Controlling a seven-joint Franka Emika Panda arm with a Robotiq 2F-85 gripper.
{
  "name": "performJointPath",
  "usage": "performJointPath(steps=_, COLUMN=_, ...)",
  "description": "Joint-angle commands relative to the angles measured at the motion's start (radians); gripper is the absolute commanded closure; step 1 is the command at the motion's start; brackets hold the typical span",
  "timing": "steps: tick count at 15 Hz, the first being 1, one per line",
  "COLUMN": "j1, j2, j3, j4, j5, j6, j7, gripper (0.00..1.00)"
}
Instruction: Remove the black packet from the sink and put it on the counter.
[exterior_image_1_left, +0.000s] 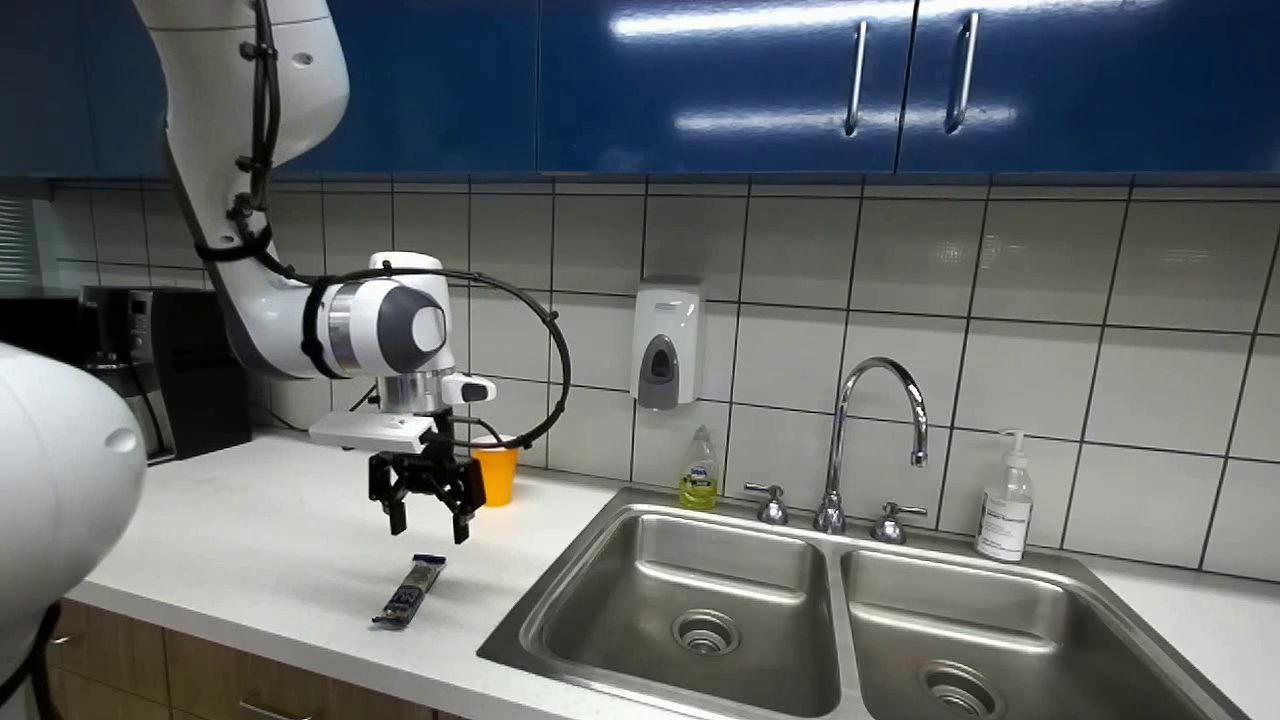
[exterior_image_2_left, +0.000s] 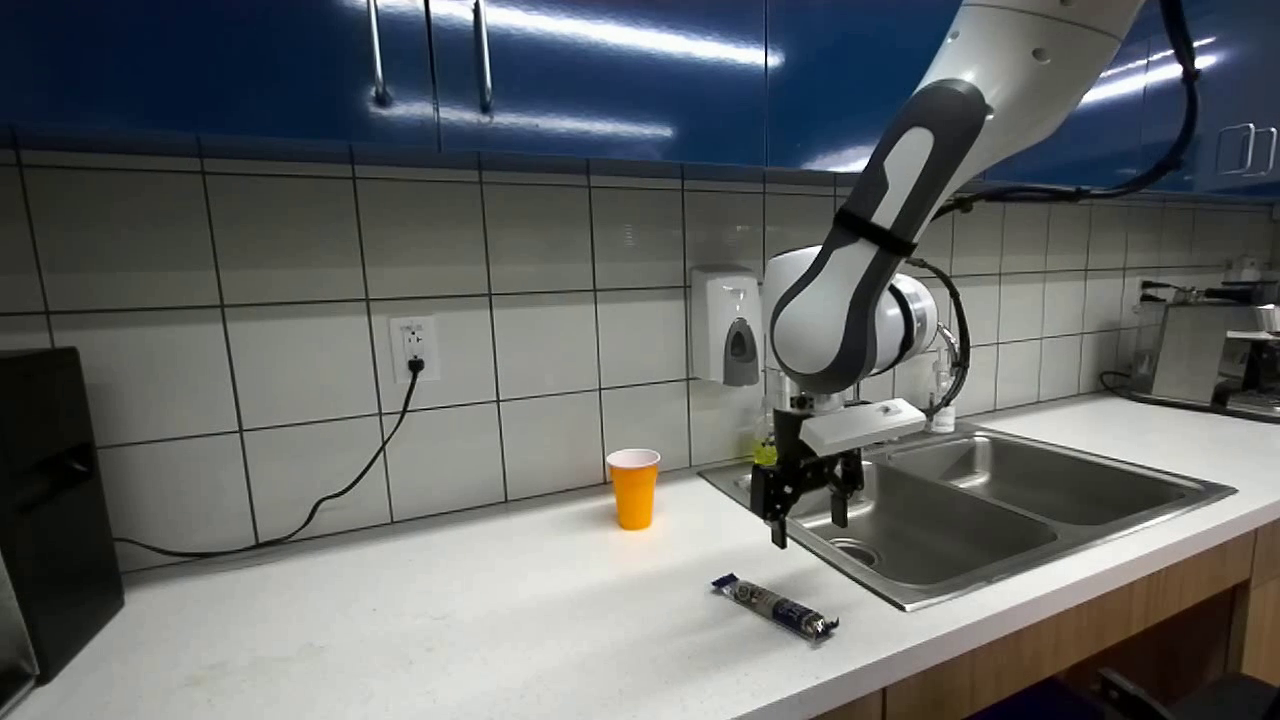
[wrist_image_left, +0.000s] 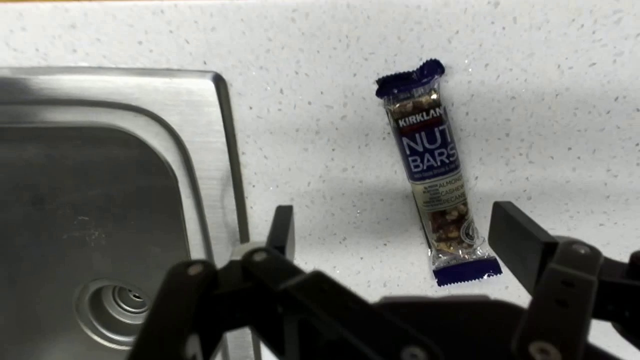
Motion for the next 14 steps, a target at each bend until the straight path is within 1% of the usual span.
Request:
performJointPath(steps=1, j1=-0.041, j2=-0.144, j3=0.031, j4=-0.075, j5=0.026, j6=-0.093, j7=-0.015, gripper=0.0)
performJointPath(steps=6, j1=-0.063, j2=-0.255, j3=0.036, j4=-0.13, j5=0.02, j6=-0.188, j7=-0.02, gripper=0.0)
performJointPath(steps=7, j1=-0.064, j2=-0.176, j3=0.043, j4=-0.087, j5=0.013, j6=-0.141, j7=-0.008, gripper=0.0)
performJointPath(steps=9, j1=-0.069, j2=-0.188, j3=0.048, j4=-0.094, j5=0.013, j6=-0.145, j7=-0.008, gripper=0.0)
performJointPath(steps=14, j1=-0.069, j2=-0.174, j3=0.05, j4=-0.091, j5=0.012, j6=-0.143, j7=-0.008, gripper=0.0)
